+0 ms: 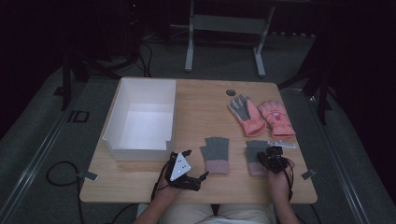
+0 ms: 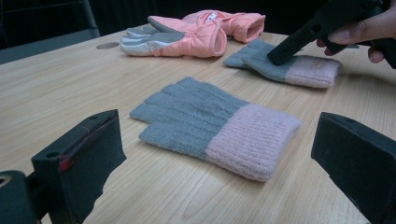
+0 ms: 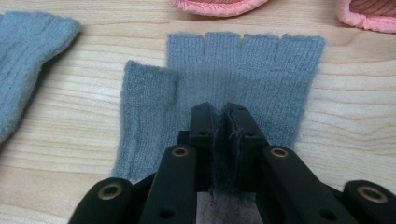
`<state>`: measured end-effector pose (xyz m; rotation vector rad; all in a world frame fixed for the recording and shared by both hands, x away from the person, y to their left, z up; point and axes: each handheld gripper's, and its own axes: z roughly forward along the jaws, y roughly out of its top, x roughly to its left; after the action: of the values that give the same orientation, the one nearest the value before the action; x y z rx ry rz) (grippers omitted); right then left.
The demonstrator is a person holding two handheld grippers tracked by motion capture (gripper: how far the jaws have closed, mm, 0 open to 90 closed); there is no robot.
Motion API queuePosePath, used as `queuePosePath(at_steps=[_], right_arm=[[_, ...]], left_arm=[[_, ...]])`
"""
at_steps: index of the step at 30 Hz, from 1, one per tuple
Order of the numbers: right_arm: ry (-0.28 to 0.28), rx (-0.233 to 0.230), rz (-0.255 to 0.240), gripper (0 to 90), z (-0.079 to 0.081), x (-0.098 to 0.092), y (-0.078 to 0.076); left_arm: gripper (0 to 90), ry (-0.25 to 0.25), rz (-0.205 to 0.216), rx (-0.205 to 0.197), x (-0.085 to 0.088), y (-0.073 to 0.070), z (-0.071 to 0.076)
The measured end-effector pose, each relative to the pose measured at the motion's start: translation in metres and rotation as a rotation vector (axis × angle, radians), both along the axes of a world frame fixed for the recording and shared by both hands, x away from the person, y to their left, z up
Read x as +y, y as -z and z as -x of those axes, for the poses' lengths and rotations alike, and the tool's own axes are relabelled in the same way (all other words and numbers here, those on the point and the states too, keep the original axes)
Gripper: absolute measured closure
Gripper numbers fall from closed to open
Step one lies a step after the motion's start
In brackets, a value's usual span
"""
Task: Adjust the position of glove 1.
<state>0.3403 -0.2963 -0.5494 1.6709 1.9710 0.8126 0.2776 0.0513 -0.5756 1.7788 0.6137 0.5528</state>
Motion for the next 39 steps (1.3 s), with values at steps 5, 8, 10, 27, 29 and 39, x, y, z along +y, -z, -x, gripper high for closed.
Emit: queuePosePath(at_steps=[5,8,10,27,29,39], right_arm=[[-0.021,0.006,-0.001,67.6,0.000,-0.003,-0.006],[-0.061,0.004,0.005,62.0,0.001,-0.005,-0.012],[-0.154,-0.029,0.048,58.6,0.004,-0.009,-0.025],[-0.468,-0.104,0.080,59.5,-0.007,-0.031,-0.037],[-0.477,-0.102,0.080,60.7,-0.008,-0.034,-0.035],[-0.431,-0.051,0.036,65.9,-0.013,-0.048,-0.016]], left_arm=[[1.8,-0.003,0.004,-0.006,0.000,0.000,0.001],[1.8,0.002,0.007,0.002,0.000,0.000,0.000],[1.8,0.007,0.010,-0.006,0.001,0.000,0.000],[1.8,0.002,-0.025,-0.013,-0.003,0.000,0.002],[1.8,0.003,-0.024,-0.010,-0.003,0.000,0.002],[1.8,0.004,-0.029,-0.012,-0.004,0.000,0.002]])
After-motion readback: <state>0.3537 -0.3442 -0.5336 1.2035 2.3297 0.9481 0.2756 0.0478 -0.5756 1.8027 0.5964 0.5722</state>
